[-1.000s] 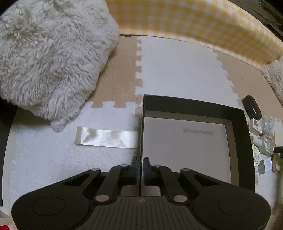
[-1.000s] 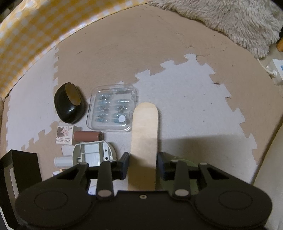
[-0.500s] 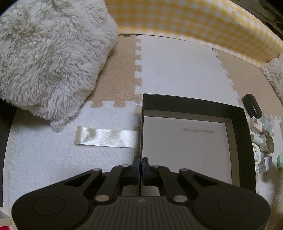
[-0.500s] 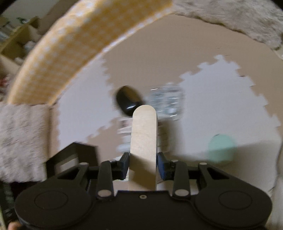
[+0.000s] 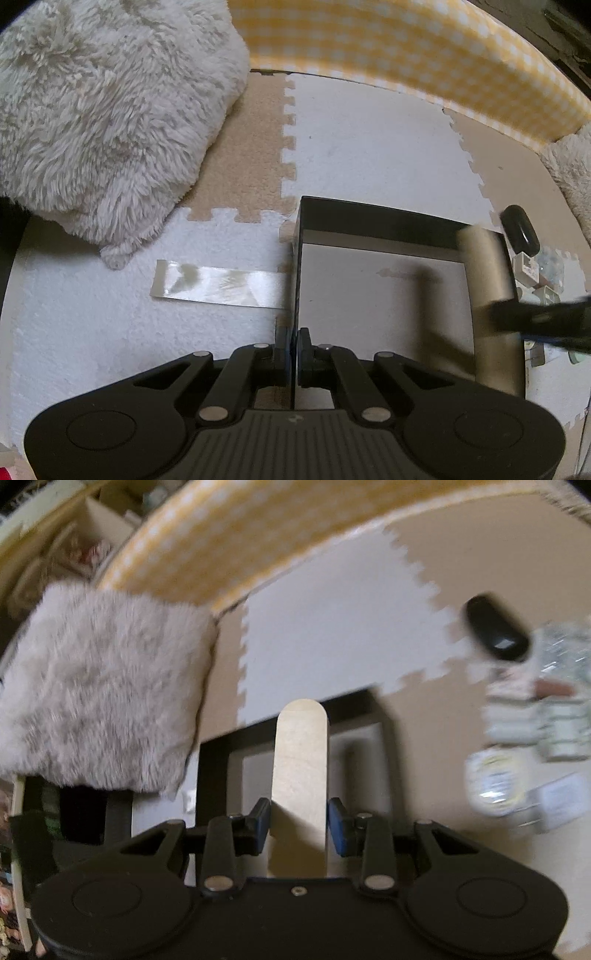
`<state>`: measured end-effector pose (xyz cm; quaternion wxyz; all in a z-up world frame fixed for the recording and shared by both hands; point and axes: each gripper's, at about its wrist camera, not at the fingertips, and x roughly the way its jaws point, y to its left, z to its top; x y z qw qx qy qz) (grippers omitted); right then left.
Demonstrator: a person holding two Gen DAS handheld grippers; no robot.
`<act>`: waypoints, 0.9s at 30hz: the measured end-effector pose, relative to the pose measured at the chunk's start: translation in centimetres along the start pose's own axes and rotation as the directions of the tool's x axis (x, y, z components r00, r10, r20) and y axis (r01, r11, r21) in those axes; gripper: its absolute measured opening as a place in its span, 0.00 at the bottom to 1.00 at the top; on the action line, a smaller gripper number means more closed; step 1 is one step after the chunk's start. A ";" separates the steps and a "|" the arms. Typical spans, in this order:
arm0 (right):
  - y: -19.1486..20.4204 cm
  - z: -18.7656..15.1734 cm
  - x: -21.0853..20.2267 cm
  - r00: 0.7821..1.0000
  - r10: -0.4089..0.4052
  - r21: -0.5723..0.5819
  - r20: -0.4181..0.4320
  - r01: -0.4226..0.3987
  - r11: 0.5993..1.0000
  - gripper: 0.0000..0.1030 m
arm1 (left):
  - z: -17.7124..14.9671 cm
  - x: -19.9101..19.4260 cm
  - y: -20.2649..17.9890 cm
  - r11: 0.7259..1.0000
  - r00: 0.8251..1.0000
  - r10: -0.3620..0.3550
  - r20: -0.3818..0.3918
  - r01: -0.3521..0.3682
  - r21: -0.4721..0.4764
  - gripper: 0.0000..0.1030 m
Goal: Organize rigid objects
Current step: 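Carry the wooden stick into the black tray and open the right gripper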
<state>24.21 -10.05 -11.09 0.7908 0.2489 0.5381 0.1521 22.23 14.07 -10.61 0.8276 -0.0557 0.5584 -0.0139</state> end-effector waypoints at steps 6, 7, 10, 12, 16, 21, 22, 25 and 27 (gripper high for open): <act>2.9 -0.8 5.8 0.997 -0.042 -0.044 -0.065 0.039 0.998 0.34 | 0.0 0.0 0.4 0.999 1.000 -0.031 0.000 0.031 -0.008 0.03; 3.2 -0.8 6.4 0.996 -0.045 -0.045 -0.071 0.042 0.998 0.34 | 0.0 0.0 0.4 0.999 0.999 -0.033 0.000 0.033 -0.009 0.03; 3.8 -0.7 8.1 0.995 -0.040 -0.039 -0.086 0.036 0.999 0.34 | 0.0 0.0 0.5 0.999 0.999 -0.041 0.002 0.041 -0.012 0.03; 3.8 -0.6 9.1 0.994 -0.003 0.012 -0.108 0.005 1.000 0.36 | 0.0 0.0 0.7 0.999 0.999 -0.048 0.003 0.048 -0.016 0.03; 3.3 -0.5 9.2 0.993 0.059 0.122 -0.104 -0.046 0.991 0.49 | 0.0 0.0 0.8 0.998 0.999 -0.054 0.003 0.054 -0.020 0.03; 3.3 -0.5 7.9 0.996 0.031 0.090 -0.084 -0.023 0.996 0.49 | 0.0 0.0 0.6 0.999 0.999 -0.046 0.002 0.046 -0.012 0.04; 3.1 -0.5 7.6 0.996 0.030 0.089 -0.083 -0.023 0.996 0.49 | 0.0 0.0 0.6 0.999 0.999 -0.043 0.002 0.043 -0.012 0.04; 2.9 -0.4 6.5 0.997 0.023 0.065 -0.072 -0.019 0.998 0.49 | -0.1 0.0 0.5 0.999 0.999 -0.038 0.003 0.038 -0.009 0.03; 2.8 -0.5 5.7 0.998 0.021 0.043 -0.067 -0.018 0.999 0.49 | 0.0 0.0 0.4 0.999 0.999 -0.034 0.004 0.034 -0.006 0.04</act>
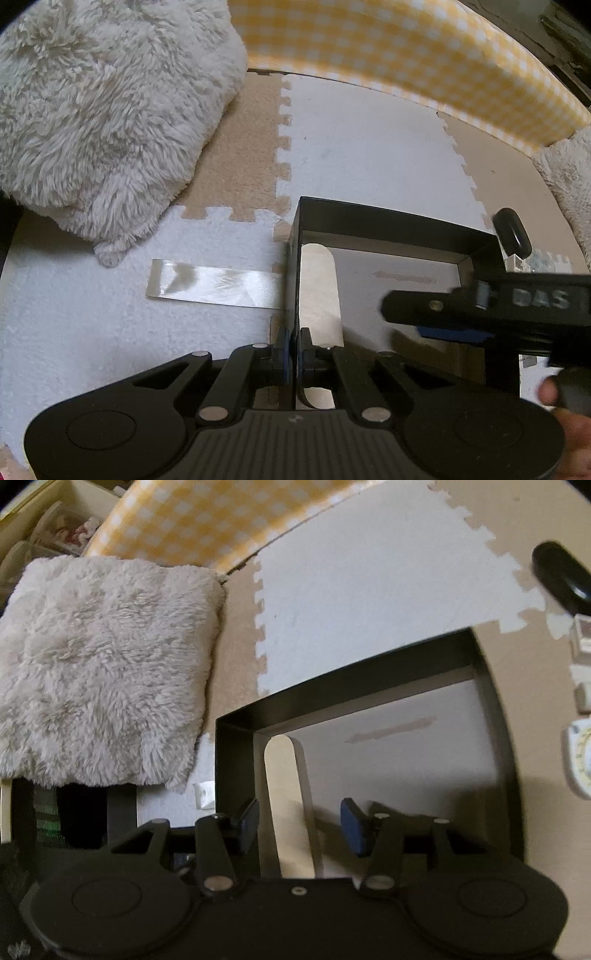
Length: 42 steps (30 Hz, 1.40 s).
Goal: Organize rigid objects
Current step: 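Carry the wooden stick into the black tray and open the right gripper, then move the right gripper to the clear plastic screw case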
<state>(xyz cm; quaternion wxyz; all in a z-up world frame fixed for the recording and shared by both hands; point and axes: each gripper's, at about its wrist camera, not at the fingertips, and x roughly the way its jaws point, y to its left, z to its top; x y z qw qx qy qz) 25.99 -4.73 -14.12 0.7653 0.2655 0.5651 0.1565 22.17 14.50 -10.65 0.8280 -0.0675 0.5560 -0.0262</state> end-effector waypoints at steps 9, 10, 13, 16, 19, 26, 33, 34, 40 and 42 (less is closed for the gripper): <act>-0.6 -0.6 -5.4 0.999 0.007 -0.110 0.039 -0.003 0.994 0.50 | 0.0 0.0 0.0 1.000 1.000 0.014 -0.001 -0.014 0.009 0.04; -0.6 -0.7 -6.1 0.999 0.008 -0.124 0.046 -0.003 0.992 0.50 | 0.0 0.1 0.0 1.000 1.000 0.014 -0.001 -0.014 0.010 0.04; -1.0 -0.8 -8.2 0.998 0.013 -0.160 0.062 -0.003 0.987 0.52 | 0.0 0.0 -0.1 1.000 1.000 0.016 -0.001 -0.016 0.010 0.04; -1.6 -0.7 -10.5 0.996 0.008 -0.196 0.093 0.010 0.981 0.59 | 0.0 0.1 -0.1 1.000 1.000 0.017 -0.001 -0.017 0.014 0.04; -2.7 -0.3 -12.8 0.990 -0.019 -0.210 0.137 0.048 0.976 0.70 | 0.1 0.1 -0.1 1.000 1.000 0.023 -0.001 -0.023 0.020 0.04; -6.8 1.5 -17.0 0.949 -0.125 -0.160 0.288 0.177 0.971 0.90 | 0.1 0.2 -0.4 0.998 0.999 0.042 -0.001 -0.042 0.039 0.04; -12.7 4.1 -17.9 0.883 -0.270 0.043 0.383 0.275 0.961 0.91 | 0.1 0.2 -0.6 0.998 0.999 0.050 -0.002 -0.050 0.047 0.04; -13.5 4.5 -17.7 0.876 -0.294 0.063 0.383 0.292 0.954 0.91 | 0.1 0.2 -0.6 0.998 0.999 0.051 -0.002 -0.051 0.048 0.04; -17.9 6.3 -15.4 0.845 -0.415 0.178 0.337 0.375 0.910 0.91 | 0.1 0.2 -0.7 0.997 0.998 0.057 -0.002 -0.056 0.055 0.04; -18.6 6.8 -14.3 0.844 -0.432 0.198 0.319 0.386 0.901 0.91 | 0.1 0.2 -0.8 0.997 0.998 0.059 -0.002 -0.059 0.059 0.04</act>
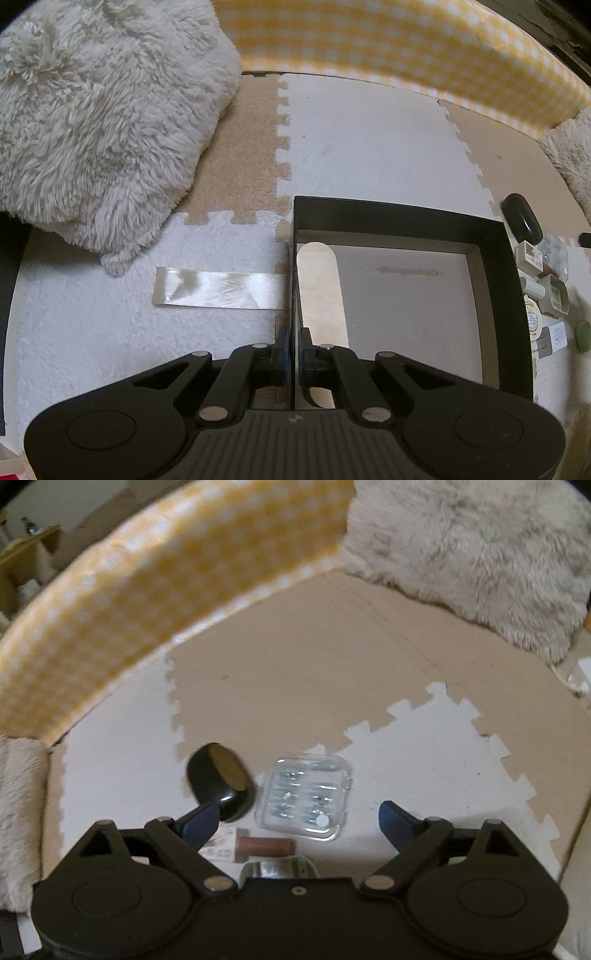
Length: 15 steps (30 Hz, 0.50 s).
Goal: Organize rigid objects
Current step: 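Move the right gripper to the clear plastic screw case, then grasp and lift the clear screw case with the right gripper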
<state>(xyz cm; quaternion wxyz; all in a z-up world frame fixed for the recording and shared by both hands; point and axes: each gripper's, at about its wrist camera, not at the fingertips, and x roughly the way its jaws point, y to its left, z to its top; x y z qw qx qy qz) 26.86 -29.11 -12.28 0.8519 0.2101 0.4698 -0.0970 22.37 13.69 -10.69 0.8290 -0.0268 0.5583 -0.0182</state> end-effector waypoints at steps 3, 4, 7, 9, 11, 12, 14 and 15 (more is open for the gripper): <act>0.6 -0.1 2.0 0.998 -0.051 -0.016 -0.020 0.051 0.999 0.91 | 0.0 0.0 -0.1 1.000 1.000 0.007 0.001 -0.007 0.006 0.04; 0.9 -0.1 2.5 0.998 -0.064 -0.029 -0.025 0.063 0.998 0.89 | 0.0 0.0 -0.2 1.000 1.000 0.009 0.001 -0.009 0.008 0.04; 1.5 0.0 4.2 0.994 -0.101 -0.042 -0.043 0.099 0.994 0.84 | 0.0 0.0 -0.3 1.000 1.000 0.017 0.002 -0.017 0.013 0.04; 1.6 0.0 4.9 0.993 -0.106 -0.027 -0.049 0.105 0.994 0.83 | 0.1 0.1 -0.4 1.000 1.000 0.018 0.002 -0.018 0.014 0.04; 1.7 0.2 5.4 0.993 -0.106 -0.006 -0.056 0.105 0.994 0.82 | 0.1 0.1 -0.5 1.000 1.000 0.019 0.002 -0.019 0.012 0.04; 1.6 0.3 5.8 0.993 -0.104 0.007 -0.060 0.105 0.994 0.82 | 0.1 0.1 -0.4 1.000 1.000 0.020 0.002 -0.020 0.013 0.04; 1.5 0.4 6.2 0.992 -0.107 0.033 -0.068 0.109 0.993 0.82 | 0.1 0.2 -0.5 1.000 1.000 0.025 0.002 -0.025 0.014 0.04; 1.4 0.4 6.3 0.991 -0.110 0.043 -0.070 0.113 0.993 0.83 | 0.1 0.2 -0.5 1.000 1.000 0.027 0.001 -0.027 0.015 0.04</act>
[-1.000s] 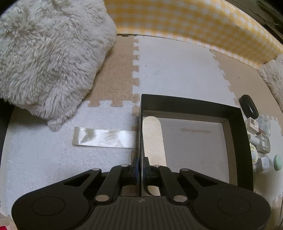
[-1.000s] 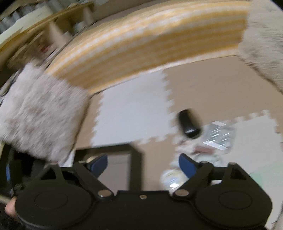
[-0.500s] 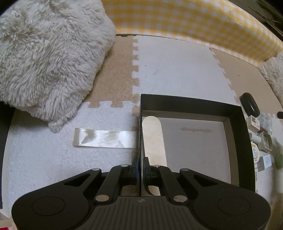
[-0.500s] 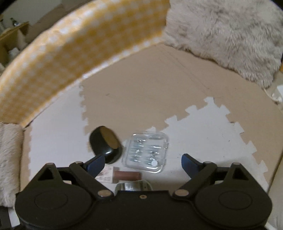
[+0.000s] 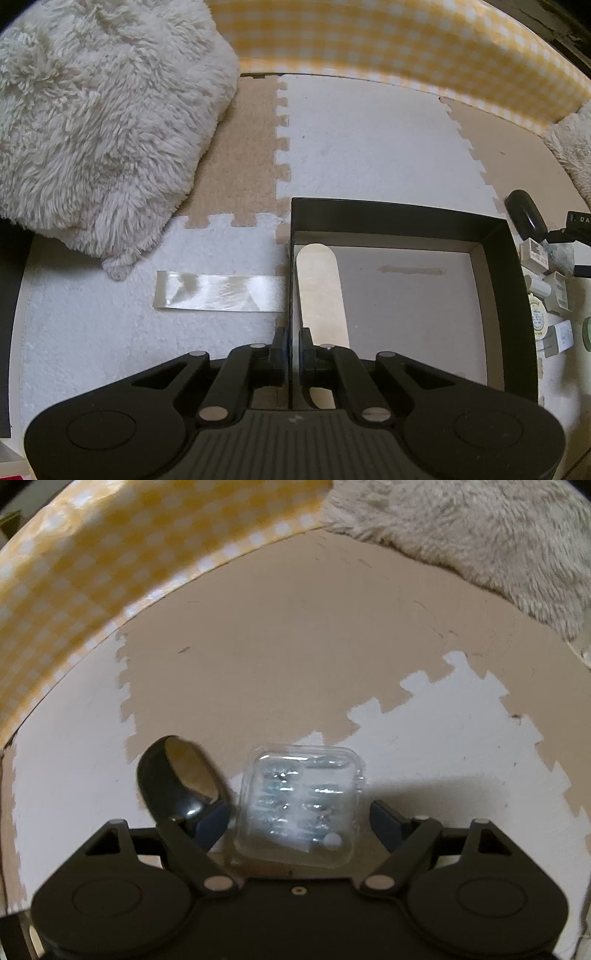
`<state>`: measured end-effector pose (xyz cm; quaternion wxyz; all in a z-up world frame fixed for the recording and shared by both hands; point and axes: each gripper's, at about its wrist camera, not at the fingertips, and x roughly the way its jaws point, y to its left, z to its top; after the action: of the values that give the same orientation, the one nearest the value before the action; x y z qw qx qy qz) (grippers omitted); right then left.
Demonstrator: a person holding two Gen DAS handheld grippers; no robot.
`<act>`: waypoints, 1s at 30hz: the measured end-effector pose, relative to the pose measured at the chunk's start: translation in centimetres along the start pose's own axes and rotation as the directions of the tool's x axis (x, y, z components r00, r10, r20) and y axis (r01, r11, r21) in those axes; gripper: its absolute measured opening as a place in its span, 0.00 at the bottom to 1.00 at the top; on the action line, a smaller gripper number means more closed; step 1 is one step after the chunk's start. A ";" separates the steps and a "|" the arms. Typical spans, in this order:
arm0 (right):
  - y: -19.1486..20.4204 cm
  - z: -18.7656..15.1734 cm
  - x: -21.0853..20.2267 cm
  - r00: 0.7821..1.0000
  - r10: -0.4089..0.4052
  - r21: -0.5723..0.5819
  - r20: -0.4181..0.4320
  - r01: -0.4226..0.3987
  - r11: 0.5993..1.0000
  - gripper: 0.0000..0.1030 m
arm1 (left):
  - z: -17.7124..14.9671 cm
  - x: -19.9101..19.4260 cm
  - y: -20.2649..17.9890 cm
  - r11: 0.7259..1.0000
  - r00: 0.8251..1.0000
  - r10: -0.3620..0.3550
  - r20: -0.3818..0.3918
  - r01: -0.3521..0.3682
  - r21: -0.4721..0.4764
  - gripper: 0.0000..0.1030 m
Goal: Organize rigid objects
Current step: 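Grasp and lift the clear screw case with the right gripper, then lower the screw case into the black tray beside the stick and release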
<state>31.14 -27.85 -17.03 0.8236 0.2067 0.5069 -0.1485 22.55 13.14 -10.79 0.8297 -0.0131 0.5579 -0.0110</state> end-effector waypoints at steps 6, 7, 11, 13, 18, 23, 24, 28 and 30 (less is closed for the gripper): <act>0.1 0.0 0.2 1.000 -0.007 -0.026 0.022 0.007 1.000 0.82 | 0.0 -0.1 -0.3 1.000 1.000 0.008 0.000 -0.008 0.005 0.05; 0.2 -0.1 0.2 1.000 -0.010 -0.041 0.024 0.011 0.999 0.78 | 0.0 -0.1 -0.3 1.000 1.000 0.008 0.000 -0.008 0.004 0.05; 0.2 0.0 -0.1 1.000 0.002 -0.062 0.013 -0.002 0.998 0.72 | 0.0 -0.1 -0.3 1.000 1.000 0.007 0.001 -0.007 0.003 0.05; -0.1 -0.1 -0.2 1.000 0.007 -0.065 0.012 -0.007 0.998 0.71 | 0.0 -0.1 -0.3 1.000 1.000 0.007 0.001 -0.007 0.002 0.05; -0.5 0.1 -1.4 0.999 -0.010 -0.062 0.035 0.013 0.998 0.71 | 0.0 -0.1 -0.3 1.000 1.000 0.007 0.000 -0.007 0.003 0.05; 0.4 0.1 -5.0 0.992 0.059 -0.079 0.112 -0.050 0.996 0.71 | 0.0 -0.1 -0.3 1.000 1.000 0.006 0.000 -0.006 0.002 0.05; 0.8 0.0 -5.8 0.989 0.092 -0.091 0.119 -0.082 0.992 0.71 | 0.0 -0.1 -0.3 1.000 1.000 0.004 0.000 -0.004 0.001 0.05; 3.6 -1.9 -9.1 0.960 0.264 -0.185 0.095 -0.243 0.952 0.71 | -0.1 -0.1 -0.2 1.000 1.000 0.001 0.000 -0.001 0.000 0.06; 5.5 -3.6 -10.4 0.942 0.329 -0.231 0.059 -0.308 0.923 0.71 | 0.0 0.0 -0.2 1.000 1.000 0.000 -0.001 0.000 -0.002 0.06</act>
<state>26.29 -20.91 -8.12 0.8778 0.1873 0.4395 0.0342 22.52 12.96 -10.75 0.8296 -0.0137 0.5581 -0.0104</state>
